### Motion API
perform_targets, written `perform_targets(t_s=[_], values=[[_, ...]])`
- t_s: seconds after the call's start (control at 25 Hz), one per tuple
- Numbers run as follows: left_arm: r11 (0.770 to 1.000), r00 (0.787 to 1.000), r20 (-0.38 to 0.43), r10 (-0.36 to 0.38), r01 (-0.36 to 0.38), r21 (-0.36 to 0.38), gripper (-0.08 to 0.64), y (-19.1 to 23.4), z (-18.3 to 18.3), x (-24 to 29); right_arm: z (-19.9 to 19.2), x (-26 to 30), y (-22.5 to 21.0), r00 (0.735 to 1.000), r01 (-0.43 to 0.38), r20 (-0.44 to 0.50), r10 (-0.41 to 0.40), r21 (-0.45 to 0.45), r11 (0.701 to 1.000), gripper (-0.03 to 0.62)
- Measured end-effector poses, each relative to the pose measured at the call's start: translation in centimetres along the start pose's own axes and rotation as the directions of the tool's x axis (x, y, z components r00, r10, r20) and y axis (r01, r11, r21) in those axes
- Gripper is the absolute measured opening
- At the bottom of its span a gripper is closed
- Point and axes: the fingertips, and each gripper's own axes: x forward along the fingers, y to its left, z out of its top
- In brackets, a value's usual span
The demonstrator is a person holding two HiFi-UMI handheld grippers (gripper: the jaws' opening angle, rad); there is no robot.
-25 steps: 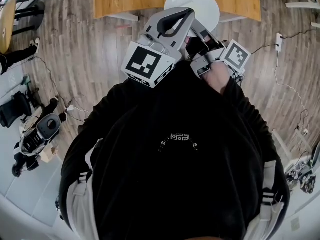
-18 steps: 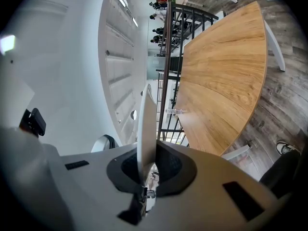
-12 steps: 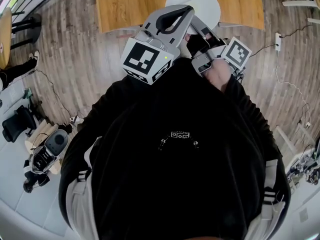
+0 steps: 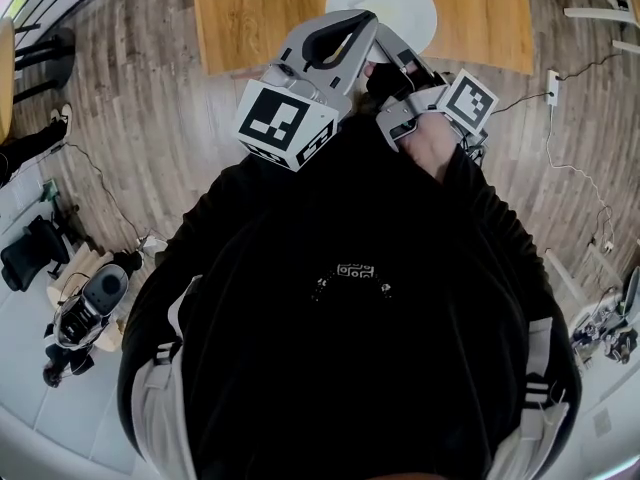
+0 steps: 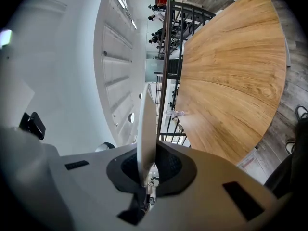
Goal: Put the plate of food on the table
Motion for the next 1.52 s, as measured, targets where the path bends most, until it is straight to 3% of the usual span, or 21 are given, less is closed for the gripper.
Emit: perform_targets(t_s=[0.2,0.8,1.16,1.52], values=[[1.0,1.0,-0.004,0.018,-0.018,0.01,0.005,0.9,0.4,2.5,1.1,1.9,0.5,0.998,-0.021,-0.051,0.021,0.008,1.0,0.026],[0.993,0.992,-0.025,0.12,-0.121,-0.009,0.005,5.0,1.7,11.8,9.9,6.7,-0.3,0.986,-0.024,-0.166,0.031,0.048,0.999,0.026],[0.987,0.988,-0.033,0.148,-0.15,-0.051,0.006,5.5,1.3,13.7,12.1,7.4,-1.0,0.98,-0.024,-0.194,0.035,0.06,0.998,0.026],[0.987,0.987,-0.065,0.146,-0.15,-0.056,0.005,6.2,0.9,13.5,11.8,8.5,-1.6,0.974,-0.016,-0.224,0.032,0.071,0.997,0.026]])
